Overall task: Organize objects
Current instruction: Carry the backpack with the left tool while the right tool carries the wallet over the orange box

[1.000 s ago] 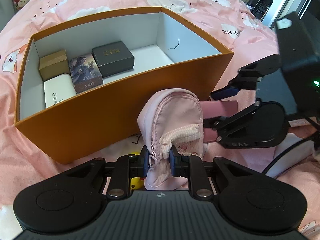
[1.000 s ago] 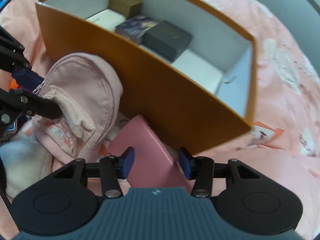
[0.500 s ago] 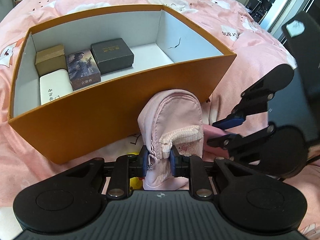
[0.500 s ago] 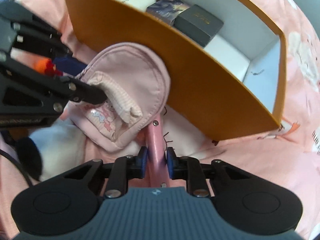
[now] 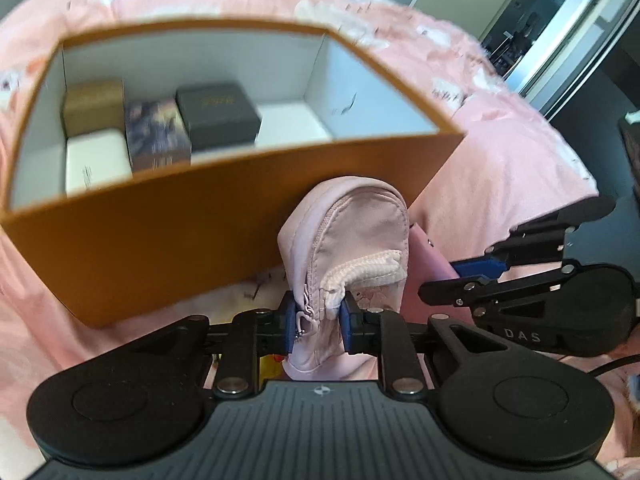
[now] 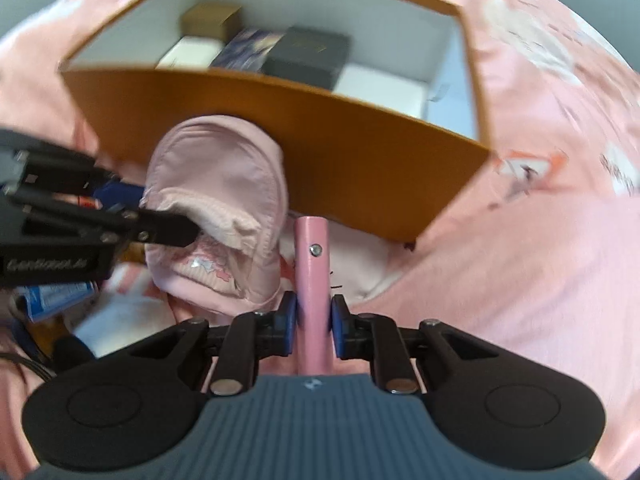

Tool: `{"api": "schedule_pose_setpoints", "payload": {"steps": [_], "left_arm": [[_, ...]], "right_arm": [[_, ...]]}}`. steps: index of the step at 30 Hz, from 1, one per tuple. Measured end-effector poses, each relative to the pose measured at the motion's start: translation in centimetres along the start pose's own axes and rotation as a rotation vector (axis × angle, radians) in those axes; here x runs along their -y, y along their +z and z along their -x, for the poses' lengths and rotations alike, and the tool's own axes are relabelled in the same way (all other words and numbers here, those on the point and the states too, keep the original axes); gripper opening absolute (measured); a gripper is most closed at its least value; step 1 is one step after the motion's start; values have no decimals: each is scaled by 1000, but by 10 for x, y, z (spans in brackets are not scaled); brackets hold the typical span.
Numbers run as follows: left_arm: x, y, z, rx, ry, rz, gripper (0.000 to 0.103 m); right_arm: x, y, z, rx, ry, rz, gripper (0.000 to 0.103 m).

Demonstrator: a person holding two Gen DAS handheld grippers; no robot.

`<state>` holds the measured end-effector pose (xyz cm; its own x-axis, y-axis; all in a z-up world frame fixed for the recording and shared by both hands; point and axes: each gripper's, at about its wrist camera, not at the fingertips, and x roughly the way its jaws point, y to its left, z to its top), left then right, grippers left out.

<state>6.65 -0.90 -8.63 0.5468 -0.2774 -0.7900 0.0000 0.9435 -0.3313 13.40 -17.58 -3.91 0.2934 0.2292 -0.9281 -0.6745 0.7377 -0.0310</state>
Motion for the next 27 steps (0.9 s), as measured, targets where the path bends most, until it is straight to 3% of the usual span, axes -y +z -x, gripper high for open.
{"api": "schedule_pose_setpoints", "payload": {"steps": [5, 11, 17, 22, 27], "left_arm": [[9, 3, 25, 67, -14, -15, 23], [20, 13, 62, 157, -41, -26, 23], [22, 30, 92, 273, 2, -13, 23], [13, 47, 105, 337, 31, 26, 23], [-6, 55, 103, 356, 125, 76, 23]], "right_arm": [[-8, -8, 28, 110, -17, -112, 18], [-4, -10, 69, 244, -47, -151, 18], [4, 1, 119, 411, -36, -182, 18], [3, 30, 125, 512, -17, -193, 18], [2, 62, 98, 507, -5, -204, 18]]}}
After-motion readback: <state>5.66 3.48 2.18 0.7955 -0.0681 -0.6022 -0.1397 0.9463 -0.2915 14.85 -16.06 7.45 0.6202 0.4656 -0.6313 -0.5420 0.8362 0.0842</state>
